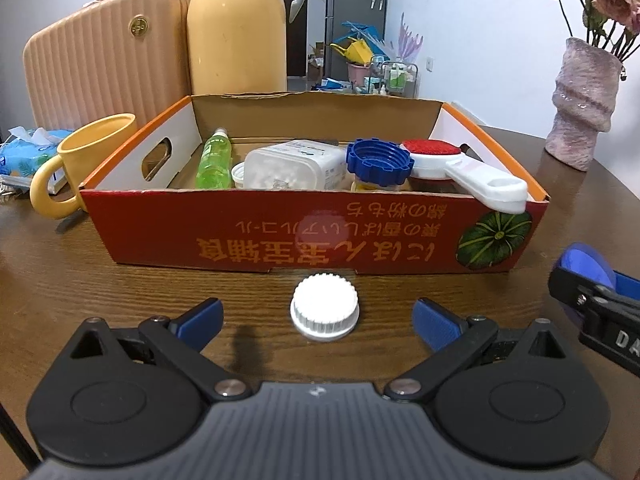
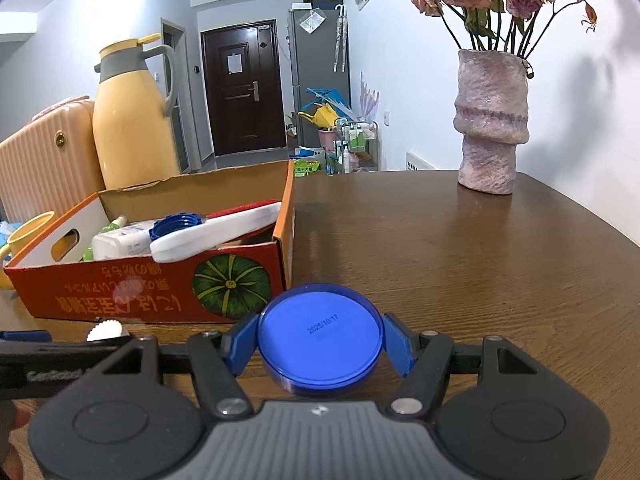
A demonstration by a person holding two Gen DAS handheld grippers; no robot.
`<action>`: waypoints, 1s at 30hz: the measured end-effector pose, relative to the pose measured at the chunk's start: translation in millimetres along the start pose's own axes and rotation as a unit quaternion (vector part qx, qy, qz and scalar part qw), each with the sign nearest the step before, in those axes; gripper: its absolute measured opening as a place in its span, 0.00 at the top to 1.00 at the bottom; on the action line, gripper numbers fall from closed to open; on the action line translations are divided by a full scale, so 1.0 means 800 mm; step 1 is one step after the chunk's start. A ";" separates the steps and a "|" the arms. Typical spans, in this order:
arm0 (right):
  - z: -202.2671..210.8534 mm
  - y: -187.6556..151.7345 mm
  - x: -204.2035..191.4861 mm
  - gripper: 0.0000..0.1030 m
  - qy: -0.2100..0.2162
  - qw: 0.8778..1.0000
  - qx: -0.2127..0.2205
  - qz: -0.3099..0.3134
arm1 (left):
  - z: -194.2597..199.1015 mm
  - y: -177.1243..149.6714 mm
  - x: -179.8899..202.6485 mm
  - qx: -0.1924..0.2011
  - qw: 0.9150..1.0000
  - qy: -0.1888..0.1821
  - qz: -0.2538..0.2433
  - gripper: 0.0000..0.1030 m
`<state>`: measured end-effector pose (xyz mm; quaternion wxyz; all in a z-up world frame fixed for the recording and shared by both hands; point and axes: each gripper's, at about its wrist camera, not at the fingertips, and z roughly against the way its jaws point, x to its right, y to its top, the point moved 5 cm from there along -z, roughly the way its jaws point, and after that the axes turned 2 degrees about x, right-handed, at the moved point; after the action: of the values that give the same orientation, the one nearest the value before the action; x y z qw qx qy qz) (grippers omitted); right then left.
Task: Organize rigid objects
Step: 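Close the left gripper on the white ribbed cap while right tool holds blue lid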
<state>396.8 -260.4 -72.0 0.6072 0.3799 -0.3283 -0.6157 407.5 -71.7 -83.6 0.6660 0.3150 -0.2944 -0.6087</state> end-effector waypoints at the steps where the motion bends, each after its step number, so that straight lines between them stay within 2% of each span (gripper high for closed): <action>1: 0.000 0.000 0.001 0.36 0.000 1.000 0.001 -0.002 | -0.002 0.001 0.001 0.001 1.000 0.002 -0.001 0.00; 5: 0.003 0.002 0.002 0.36 0.001 1.000 0.005 -0.006 | -0.011 0.004 0.004 -0.004 1.000 0.009 -0.003 0.00; 7: 0.004 0.002 0.002 0.36 0.001 1.000 0.007 -0.007 | -0.016 0.004 0.004 -0.009 1.000 0.015 -0.006 0.03; 13: 0.005 0.001 0.002 0.36 -0.002 1.000 0.010 -0.009 | -0.028 0.003 -0.001 -0.028 0.999 0.018 -0.001 0.18; 22: 0.003 -0.001 0.001 0.36 -0.004 1.000 0.009 -0.005 | -0.024 0.004 0.004 -0.020 1.000 0.001 -0.015 0.37; 24: 0.004 -0.001 0.000 0.36 -0.004 1.000 0.010 -0.004 | -0.022 0.004 0.007 -0.017 1.000 -0.005 -0.020 0.53; 26: 0.005 -0.002 -0.001 0.36 -0.001 1.000 0.010 -0.003 | -0.020 0.003 0.010 -0.014 1.000 -0.011 -0.024 0.60; 30: 0.008 -0.002 -0.005 0.36 0.002 1.000 0.013 0.004 | -0.018 0.002 0.009 -0.012 1.000 -0.015 -0.023 0.60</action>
<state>390.4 -257.0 -70.4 0.6050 0.3879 -0.3368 -0.6084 420.5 -77.9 -91.0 0.6511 0.3041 -0.2900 -0.6321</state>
